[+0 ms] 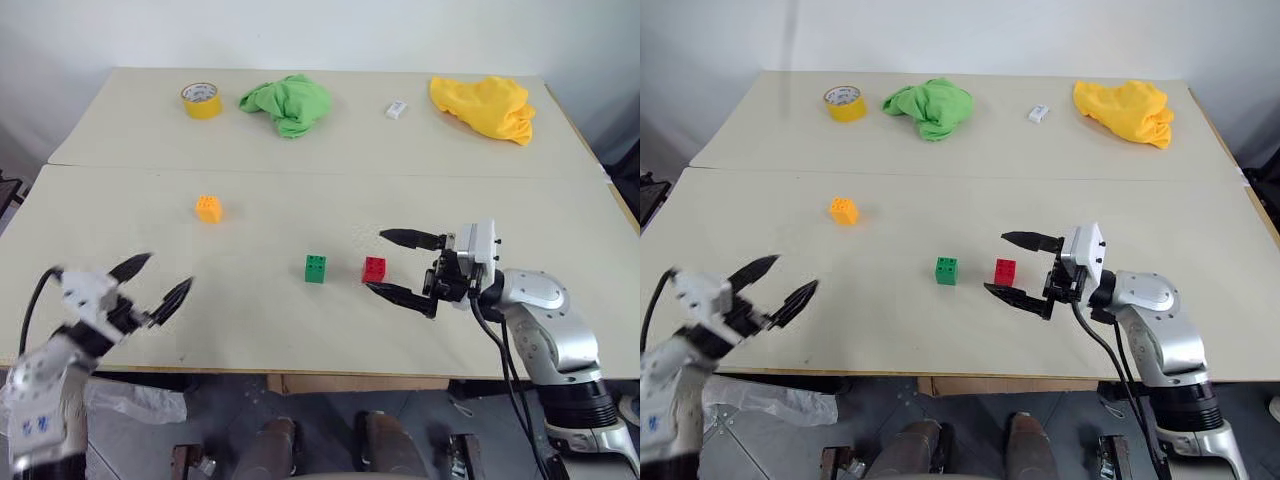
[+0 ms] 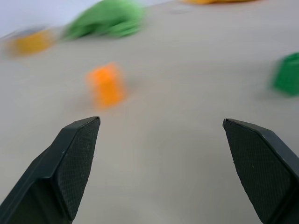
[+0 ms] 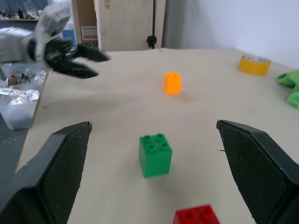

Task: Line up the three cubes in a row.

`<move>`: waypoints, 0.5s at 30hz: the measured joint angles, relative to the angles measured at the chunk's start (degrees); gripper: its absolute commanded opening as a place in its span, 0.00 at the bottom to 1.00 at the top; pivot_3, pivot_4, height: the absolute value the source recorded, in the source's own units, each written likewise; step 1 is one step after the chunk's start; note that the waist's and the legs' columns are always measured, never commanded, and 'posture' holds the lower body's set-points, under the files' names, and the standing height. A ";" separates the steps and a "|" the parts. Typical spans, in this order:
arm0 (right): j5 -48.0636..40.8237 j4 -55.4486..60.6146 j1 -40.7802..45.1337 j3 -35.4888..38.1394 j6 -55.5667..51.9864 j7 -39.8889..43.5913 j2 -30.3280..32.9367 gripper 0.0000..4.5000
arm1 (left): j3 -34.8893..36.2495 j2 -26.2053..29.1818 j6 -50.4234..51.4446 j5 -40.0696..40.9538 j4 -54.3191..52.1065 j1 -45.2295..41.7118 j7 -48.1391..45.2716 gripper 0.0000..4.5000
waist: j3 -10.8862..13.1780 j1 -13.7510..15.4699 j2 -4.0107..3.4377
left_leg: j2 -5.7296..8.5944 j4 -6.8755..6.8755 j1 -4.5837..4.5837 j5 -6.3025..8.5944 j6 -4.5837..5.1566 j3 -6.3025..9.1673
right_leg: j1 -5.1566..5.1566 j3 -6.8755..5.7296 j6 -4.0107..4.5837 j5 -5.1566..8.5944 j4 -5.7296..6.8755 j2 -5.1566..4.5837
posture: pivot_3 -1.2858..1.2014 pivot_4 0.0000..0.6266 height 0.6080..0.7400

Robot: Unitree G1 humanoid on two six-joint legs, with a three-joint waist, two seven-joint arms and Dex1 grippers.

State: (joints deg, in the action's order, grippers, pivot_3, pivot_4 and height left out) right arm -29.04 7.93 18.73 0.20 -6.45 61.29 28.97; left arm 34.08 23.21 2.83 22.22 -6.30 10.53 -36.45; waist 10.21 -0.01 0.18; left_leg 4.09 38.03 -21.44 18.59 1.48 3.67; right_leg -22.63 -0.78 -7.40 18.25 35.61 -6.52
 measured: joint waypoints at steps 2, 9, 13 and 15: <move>0.92 -1.03 0.59 -0.09 2.04 -0.25 -1.23 1.00 | 2.98 -2.51 -0.52 0.18 -0.11 3.61 3.63 0.99 | -0.01 0.34 0.02 | 0.03 0.05 0.01 0.00 -0.01 0.01 | 0.02 -0.02 0.01 0.00 -0.05 -0.02 | 0.52 0.24 1.00; 1.81 -2.75 0.76 -0.49 3.00 1.83 -0.94 1.00 | 2.62 -5.98 1.47 2.21 -7.05 9.20 8.72 0.99 | -0.01 2.01 0.05 | 0.08 0.06 0.09 0.05 0.00 0.15 | 0.19 -0.07 0.07 0.04 -0.15 -0.08 | 0.52 0.24 1.00; 1.85 -2.73 0.69 -1.12 1.81 3.25 -0.01 1.00 | -1.76 -2.10 6.46 -0.16 -8.15 0.85 13.18 0.99 | -0.02 1.43 0.05 | 0.07 0.04 0.11 0.03 -0.06 0.14 | 0.12 -0.04 0.09 0.05 0.00 -0.03 | 0.52 0.24 1.00; 1.94 -2.71 0.25 -1.25 1.48 3.60 0.46 1.00 | -4.12 -0.80 10.27 -0.30 -7.34 -5.70 15.51 0.99 | -0.02 1.35 0.04 | 0.08 0.03 0.11 0.02 -0.09 0.14 | 0.08 -0.07 0.10 0.05 0.05 -0.02 | 0.52 0.24 1.00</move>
State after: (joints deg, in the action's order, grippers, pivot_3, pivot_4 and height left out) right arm -27.11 5.22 18.98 -1.06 -4.97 64.89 29.44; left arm 29.96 22.40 13.10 21.91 -13.64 4.83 -20.94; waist 10.18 1.33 0.22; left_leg 4.17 38.06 -21.32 18.61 1.39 3.81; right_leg -22.56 -0.85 -7.30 18.30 35.67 -6.54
